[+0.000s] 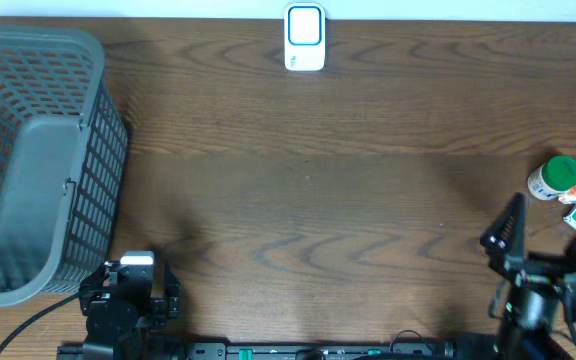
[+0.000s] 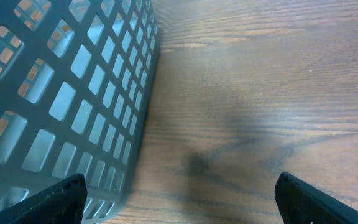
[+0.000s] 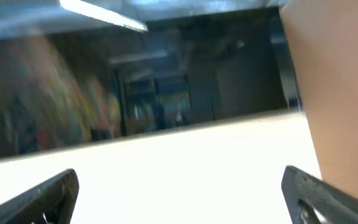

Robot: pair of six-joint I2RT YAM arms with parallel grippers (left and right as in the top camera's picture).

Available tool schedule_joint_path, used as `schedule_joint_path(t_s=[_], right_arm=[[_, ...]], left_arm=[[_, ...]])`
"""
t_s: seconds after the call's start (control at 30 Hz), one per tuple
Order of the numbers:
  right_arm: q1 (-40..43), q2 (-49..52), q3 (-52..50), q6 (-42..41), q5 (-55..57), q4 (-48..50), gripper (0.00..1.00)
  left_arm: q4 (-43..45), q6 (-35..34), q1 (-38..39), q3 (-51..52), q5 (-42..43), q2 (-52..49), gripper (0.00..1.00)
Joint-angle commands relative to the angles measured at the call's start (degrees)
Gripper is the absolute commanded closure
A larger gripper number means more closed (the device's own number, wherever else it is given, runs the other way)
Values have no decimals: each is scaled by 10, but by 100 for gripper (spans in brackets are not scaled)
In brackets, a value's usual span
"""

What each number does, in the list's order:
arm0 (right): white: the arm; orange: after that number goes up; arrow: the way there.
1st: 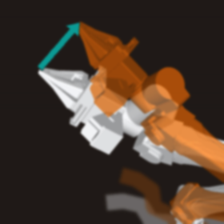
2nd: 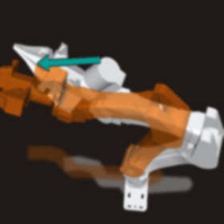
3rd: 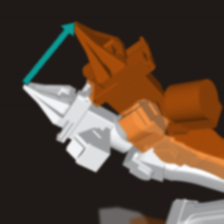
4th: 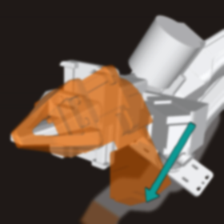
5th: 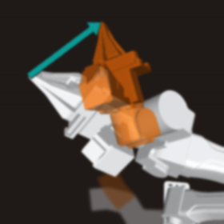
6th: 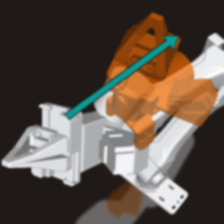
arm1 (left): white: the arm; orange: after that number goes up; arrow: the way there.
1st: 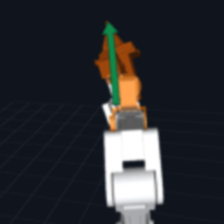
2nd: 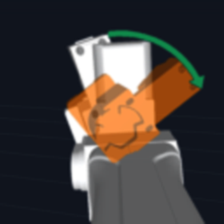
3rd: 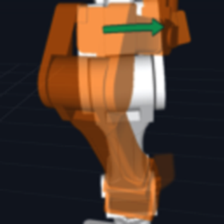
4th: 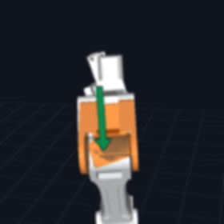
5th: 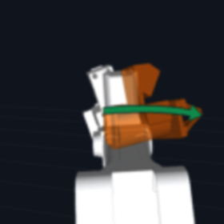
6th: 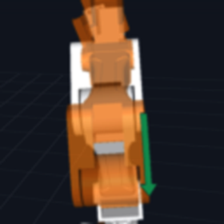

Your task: Scan the item barcode

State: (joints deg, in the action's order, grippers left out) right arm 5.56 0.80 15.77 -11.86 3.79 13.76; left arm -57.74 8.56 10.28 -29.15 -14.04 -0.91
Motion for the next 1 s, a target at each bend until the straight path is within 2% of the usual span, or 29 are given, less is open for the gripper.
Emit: schedule_joint_path(t_s=[0.0, 0.07, 0.2, 0.53, 0.63, 0.97], right_arm=[[4, -1, -67, -49, 20, 79, 1], [4, -1, -101, -49, 26, 105, 1], [4, -1, -155, -55, 58, 94, 1], [4, 0, -155, -72, 97, -173, 1], [4, 19, -155, -29, 92, -168, 1], [3, 47, -155, -29, 92, -168, 1]], left_arm=[[0, -7, -2, -1, -1, 2, 5], [-1, -7, -2, -1, -1, 2, 5], [0, -7, -2, -1, -1, 2, 5], [0, -7, -2, -1, -1, 2, 5], [0, -7, -2, -1, -1, 2, 5], [0, -7, -2, -1, -1, 2, 5]])
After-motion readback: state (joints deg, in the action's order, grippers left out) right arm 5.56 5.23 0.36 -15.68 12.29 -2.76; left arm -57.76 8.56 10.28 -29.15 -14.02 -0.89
